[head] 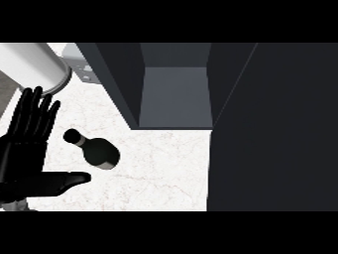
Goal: Pick up the wine, place it into the cabinet and close the cabinet
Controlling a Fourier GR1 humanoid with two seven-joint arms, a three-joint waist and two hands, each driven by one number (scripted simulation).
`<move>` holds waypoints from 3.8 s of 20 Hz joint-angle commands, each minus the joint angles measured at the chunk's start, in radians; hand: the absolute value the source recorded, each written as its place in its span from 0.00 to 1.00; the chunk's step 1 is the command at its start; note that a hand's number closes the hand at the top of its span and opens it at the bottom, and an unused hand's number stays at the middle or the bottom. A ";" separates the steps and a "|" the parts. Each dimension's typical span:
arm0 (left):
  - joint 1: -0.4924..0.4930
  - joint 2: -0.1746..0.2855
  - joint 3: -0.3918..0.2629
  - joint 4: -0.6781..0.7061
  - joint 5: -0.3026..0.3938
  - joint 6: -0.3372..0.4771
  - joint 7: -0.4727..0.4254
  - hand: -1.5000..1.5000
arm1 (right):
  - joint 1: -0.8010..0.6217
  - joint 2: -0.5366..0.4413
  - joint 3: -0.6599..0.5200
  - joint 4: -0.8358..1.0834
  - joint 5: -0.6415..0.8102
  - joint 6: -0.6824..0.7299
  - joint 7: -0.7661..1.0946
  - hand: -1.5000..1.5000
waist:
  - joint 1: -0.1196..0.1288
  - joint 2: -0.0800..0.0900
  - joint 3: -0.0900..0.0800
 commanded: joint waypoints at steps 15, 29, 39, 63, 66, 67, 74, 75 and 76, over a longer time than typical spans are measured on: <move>0.056 0.037 0.108 0.381 -0.014 -0.175 -0.297 0.00 | 0.022 0.025 0.013 -0.019 0.010 0.025 -0.012 0.00 | -0.002 0.000 0.000; -0.037 0.078 0.163 0.661 -0.023 -0.255 -0.430 0.00 | -0.086 0.002 -0.035 -0.016 -0.031 -0.007 0.079 0.00 | -0.001 0.001 0.000; -0.169 0.044 0.135 0.937 -0.092 -0.237 -0.577 0.00 | 0.083 0.033 -0.007 -0.026 -0.003 0.087 -0.048 0.00 | -0.006 0.001 0.000; -0.363 0.080 0.207 1.562 -0.083 -0.419 -0.976 0.00 | 0.075 0.063 0.031 0.024 0.065 0.072 -0.088 0.00 | -0.011 0.003 -0.001; -0.460 0.087 0.219 1.599 -0.072 -0.386 -0.906 0.00 | 0.007 0.046 -0.001 0.083 0.057 0.067 -0.094 0.00 | -0.011 0.004 -0.001; -0.372 0.047 0.192 1.627 -0.112 -0.391 -1.047 0.00 | 0.057 0.006 -0.069 -0.032 -0.044 0.083 -0.034 0.00 | -0.018 0.005 -0.001; -0.406 0.081 0.187 1.628 -0.096 -0.454 -0.990 1.00 | 0.076 0.052 0.011 0.019 0.068 0.074 -0.079 0.00 | -0.011 0.003 -0.001; -0.426 0.100 0.197 1.661 -0.094 -0.471 -1.000 1.00 | 0.025 0.022 -0.035 -0.009 0.003 0.067 -0.025 0.00 | -0.013 0.004 -0.001; -0.406 0.060 0.166 1.677 -0.138 -0.427 -1.073 1.00 | -0.045 0.004 -0.059 -0.002 -0.023 0.047 0.024 0.00 | -0.016 0.006 -0.002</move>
